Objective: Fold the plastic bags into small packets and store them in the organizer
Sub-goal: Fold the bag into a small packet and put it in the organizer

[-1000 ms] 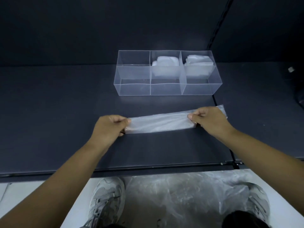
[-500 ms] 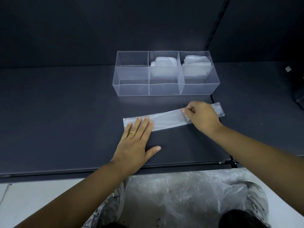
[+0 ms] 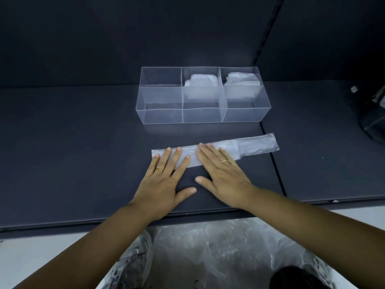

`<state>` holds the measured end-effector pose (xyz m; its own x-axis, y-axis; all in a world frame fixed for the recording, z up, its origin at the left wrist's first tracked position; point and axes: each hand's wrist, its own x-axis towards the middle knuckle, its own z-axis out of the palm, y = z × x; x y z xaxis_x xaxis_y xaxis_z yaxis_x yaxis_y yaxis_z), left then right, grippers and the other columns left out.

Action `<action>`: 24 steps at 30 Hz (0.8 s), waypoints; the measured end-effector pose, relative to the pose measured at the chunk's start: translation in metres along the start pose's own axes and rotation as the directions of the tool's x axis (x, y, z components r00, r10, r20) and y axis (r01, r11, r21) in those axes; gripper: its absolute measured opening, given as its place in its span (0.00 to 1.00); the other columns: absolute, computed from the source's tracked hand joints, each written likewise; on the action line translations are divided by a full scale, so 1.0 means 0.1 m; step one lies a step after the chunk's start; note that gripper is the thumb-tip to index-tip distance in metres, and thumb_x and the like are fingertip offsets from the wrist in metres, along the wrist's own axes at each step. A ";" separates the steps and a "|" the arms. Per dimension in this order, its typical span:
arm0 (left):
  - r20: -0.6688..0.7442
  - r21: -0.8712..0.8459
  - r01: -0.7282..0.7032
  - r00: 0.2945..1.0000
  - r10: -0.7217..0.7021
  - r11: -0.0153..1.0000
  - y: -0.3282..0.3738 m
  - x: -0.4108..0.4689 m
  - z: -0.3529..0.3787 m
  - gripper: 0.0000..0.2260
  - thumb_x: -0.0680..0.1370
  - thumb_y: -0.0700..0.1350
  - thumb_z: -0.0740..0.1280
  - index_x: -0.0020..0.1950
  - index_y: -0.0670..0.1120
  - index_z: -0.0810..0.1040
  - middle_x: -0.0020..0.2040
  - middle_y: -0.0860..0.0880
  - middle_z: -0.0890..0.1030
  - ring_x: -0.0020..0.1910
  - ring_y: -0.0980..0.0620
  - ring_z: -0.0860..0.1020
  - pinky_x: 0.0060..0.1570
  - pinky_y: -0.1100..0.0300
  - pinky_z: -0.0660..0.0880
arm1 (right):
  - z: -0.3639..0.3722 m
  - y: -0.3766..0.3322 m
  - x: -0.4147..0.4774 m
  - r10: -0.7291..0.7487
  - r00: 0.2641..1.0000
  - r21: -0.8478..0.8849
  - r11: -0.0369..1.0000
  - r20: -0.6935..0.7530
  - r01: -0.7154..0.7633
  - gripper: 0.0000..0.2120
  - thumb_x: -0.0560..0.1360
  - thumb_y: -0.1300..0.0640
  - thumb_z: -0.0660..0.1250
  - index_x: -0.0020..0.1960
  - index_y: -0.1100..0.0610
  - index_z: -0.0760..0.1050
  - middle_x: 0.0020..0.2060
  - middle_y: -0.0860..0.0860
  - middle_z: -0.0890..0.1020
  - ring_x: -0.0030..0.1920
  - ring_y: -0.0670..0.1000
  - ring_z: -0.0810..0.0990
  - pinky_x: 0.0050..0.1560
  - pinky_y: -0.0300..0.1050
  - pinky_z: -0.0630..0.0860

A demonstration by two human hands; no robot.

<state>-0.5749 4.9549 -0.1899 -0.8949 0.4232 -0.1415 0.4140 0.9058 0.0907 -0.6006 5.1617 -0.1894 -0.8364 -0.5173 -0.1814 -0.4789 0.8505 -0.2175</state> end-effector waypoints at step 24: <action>0.034 0.022 -0.134 0.991 0.133 0.991 -0.27 0.08 -0.03 0.35 0.75 0.70 0.35 0.78 0.53 0.39 0.78 0.51 0.39 0.76 0.51 0.36 0.74 0.52 0.37 | -0.64 1.17 -0.32 0.464 0.885 0.391 0.823 -0.045 -0.412 0.07 0.74 0.54 0.69 0.40 0.56 0.77 0.40 0.47 0.74 0.44 0.49 0.74 0.43 0.40 0.69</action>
<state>-0.5932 4.9339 -0.1901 -0.8257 0.5403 -0.1619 0.5335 0.8413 0.0869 -0.6474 5.2840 -0.1478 -0.9740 -0.0584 -0.2188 0.0550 0.8761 -0.4790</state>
